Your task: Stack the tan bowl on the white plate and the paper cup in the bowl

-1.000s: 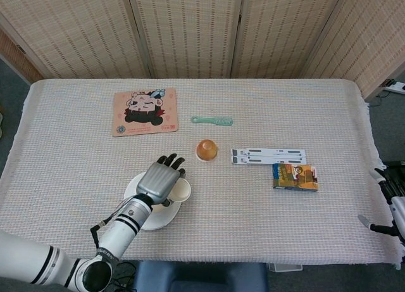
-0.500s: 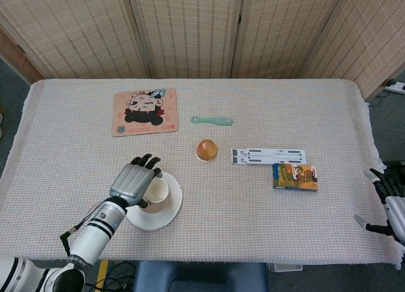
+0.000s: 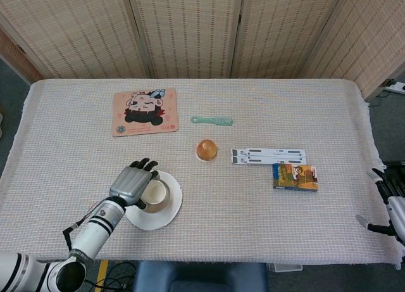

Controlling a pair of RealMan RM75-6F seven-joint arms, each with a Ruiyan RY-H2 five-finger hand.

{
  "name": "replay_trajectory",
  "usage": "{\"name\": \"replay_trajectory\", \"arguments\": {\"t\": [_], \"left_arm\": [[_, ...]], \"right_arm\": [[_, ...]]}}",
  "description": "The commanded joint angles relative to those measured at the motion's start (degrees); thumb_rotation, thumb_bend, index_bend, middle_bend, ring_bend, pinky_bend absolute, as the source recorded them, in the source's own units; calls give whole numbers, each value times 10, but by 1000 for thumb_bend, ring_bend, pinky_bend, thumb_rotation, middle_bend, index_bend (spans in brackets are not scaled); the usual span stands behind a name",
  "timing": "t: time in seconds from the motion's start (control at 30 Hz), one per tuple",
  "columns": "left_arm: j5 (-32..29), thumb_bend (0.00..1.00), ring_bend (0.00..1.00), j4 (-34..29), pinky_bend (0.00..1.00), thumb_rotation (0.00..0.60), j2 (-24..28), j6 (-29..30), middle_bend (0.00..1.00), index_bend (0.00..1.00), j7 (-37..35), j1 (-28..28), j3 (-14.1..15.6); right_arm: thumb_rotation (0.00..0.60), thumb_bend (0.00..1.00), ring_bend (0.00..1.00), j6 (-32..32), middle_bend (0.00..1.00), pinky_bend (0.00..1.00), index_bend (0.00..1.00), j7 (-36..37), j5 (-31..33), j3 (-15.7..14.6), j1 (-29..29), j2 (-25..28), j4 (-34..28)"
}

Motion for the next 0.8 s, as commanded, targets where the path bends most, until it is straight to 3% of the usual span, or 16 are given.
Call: {"name": "replay_trajectory", "arguments": {"t": [0.03, 0.8], "left_arm": [[10, 250, 0, 8, 162, 600, 1, -8, 128, 418, -11, 8, 6], [79, 250, 0, 108, 162, 600, -25, -88, 128, 424, -103, 54, 38]], "right_arm": [[600, 213, 0, -1, 0, 0, 0, -2, 1, 0, 0, 0, -1], [600, 214, 0, -11, 0, 0, 0, -12, 11, 3, 4, -3, -3]]}}
